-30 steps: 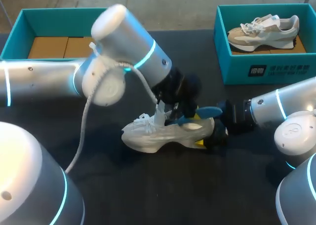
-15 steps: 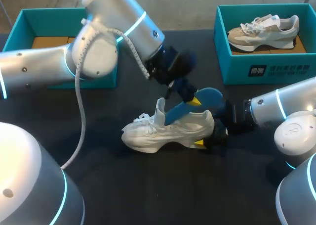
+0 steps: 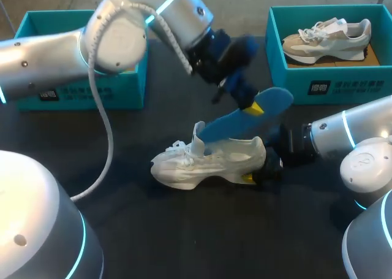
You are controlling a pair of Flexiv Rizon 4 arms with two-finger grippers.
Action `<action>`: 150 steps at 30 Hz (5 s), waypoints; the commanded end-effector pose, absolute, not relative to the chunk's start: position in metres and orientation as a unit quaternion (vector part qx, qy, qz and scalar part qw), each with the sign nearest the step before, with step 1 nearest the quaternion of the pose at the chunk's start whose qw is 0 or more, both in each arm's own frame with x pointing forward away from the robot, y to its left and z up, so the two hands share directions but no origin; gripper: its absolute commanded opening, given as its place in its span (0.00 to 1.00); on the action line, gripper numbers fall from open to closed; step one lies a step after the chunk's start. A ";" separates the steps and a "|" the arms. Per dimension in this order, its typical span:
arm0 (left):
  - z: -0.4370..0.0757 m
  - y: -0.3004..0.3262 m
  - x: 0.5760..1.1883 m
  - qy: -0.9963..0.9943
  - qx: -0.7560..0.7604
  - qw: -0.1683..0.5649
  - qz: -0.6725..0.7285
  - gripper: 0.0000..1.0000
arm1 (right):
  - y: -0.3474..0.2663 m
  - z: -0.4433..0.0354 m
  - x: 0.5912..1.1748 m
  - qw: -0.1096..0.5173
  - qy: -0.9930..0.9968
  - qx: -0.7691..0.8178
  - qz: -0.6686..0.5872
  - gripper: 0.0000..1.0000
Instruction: Take the shoe out of the shoebox, open the shoe tongue, remove and reinsert the insole, then place the shoe into the shoebox
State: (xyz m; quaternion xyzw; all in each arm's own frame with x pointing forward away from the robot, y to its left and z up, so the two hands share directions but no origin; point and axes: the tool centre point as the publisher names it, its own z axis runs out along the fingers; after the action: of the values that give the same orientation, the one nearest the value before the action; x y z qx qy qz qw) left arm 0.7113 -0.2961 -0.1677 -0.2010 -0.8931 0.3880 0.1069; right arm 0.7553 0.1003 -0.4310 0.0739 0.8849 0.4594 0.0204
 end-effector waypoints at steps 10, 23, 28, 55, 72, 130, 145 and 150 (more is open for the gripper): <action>-0.134 -0.290 0.713 -0.882 -0.199 0.121 0.409 0.00 | 0.101 -0.436 0.755 0.021 0.885 0.074 0.458 0.00; -0.123 -0.285 0.713 -0.875 -0.169 0.135 0.433 0.00 | 0.101 -0.436 0.755 0.021 0.885 0.074 0.458 0.00; -0.097 -0.274 0.716 -0.870 -0.104 0.171 0.450 0.00 | 0.101 -0.436 0.755 0.021 0.885 0.074 0.458 0.00; -0.010 -0.264 0.709 -0.724 0.166 0.216 0.634 0.00 | 0.101 -0.436 0.755 0.021 0.885 0.074 0.458 0.00; -0.006 -0.264 0.700 -0.710 0.176 0.248 0.635 0.00 | 0.101 -0.436 0.755 0.021 0.885 0.074 0.458 0.00; 0.049 -0.242 0.612 -0.627 0.230 0.343 0.661 0.00 | 0.101 -0.436 0.755 0.021 0.885 0.074 0.458 0.00; 0.049 -0.242 0.611 -0.625 0.224 0.342 0.665 0.00 | 0.101 -0.436 0.755 0.021 0.885 0.074 0.458 0.00; 0.049 -0.242 0.611 -0.625 0.224 0.342 0.665 0.00 | 0.101 -0.436 0.755 0.021 0.885 0.074 0.458 0.72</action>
State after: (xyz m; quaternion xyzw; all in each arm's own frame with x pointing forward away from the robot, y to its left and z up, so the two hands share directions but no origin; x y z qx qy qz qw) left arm 0.6124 -0.2420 0.0505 0.2240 -0.6263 0.6633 0.3428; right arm 0.7554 0.1003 -0.4312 0.0740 0.8849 0.4593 0.0203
